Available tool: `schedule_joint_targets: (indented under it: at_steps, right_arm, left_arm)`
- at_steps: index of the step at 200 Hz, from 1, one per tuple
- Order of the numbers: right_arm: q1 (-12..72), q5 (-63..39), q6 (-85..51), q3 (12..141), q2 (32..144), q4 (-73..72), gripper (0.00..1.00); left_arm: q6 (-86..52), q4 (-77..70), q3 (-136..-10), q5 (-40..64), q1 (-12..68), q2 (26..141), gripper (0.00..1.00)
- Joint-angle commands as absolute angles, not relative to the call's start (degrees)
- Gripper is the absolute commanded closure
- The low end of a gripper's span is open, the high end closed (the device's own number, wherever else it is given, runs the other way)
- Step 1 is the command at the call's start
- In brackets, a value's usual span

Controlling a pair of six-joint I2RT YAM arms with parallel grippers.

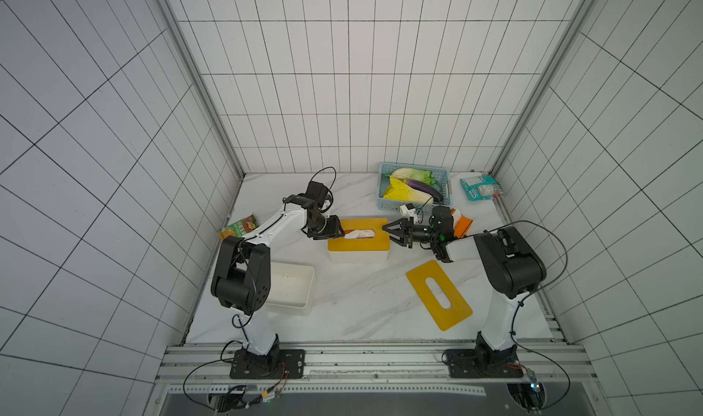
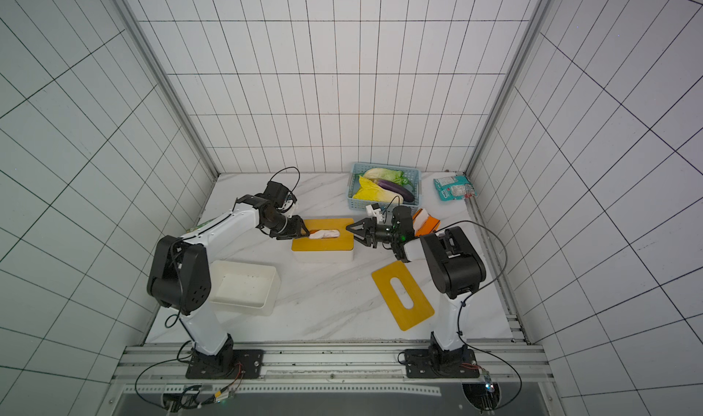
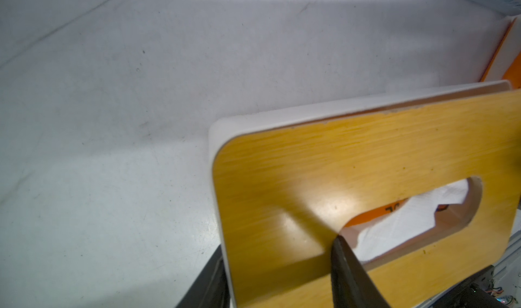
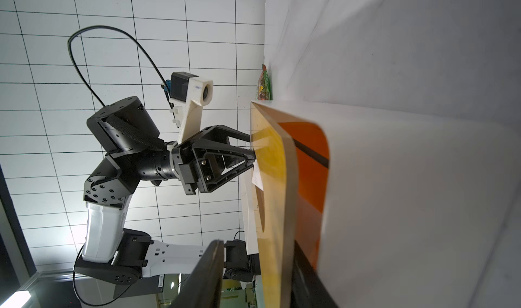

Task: Put the tissue paper into the tissue box
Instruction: Close the box lid on the tissue box.

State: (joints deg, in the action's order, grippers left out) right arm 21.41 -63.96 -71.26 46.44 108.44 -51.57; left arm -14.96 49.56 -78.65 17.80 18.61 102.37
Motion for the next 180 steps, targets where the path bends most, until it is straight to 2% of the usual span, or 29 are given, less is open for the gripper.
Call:
schedule_joint_targets:
  at_steps: [1, 62, 98, 124, 180]
  right_arm:
    - [19.51, -62.09, -64.22, 45.01, 104.57, -41.31, 0.57]
    - [17.66, -59.86, -56.44, 43.49, 99.02, -30.44, 0.51]
    - [18.55, -59.48, -54.52, 44.39, 98.22, -27.85, 0.41]
    - [20.36, -57.62, -49.67, 47.0, 97.7, -20.43, 0.37]
    - [24.8, -51.79, -38.76, 52.82, 98.85, -5.29, 0.36]
  left_arm:
    - [-12.39, 51.64, -80.01, 18.02, 18.81, 103.45, 0.66]
    - [-12.13, 51.94, -80.29, 18.25, 18.9, 103.1, 0.66]
    - [-12.04, 52.1, -80.28, 18.3, 18.98, 102.79, 0.66]
    - [-12.04, 52.13, -80.33, 18.35, 18.98, 102.57, 0.66]
    - [-11.95, 52.33, -80.47, 18.6, 18.98, 102.05, 0.66]
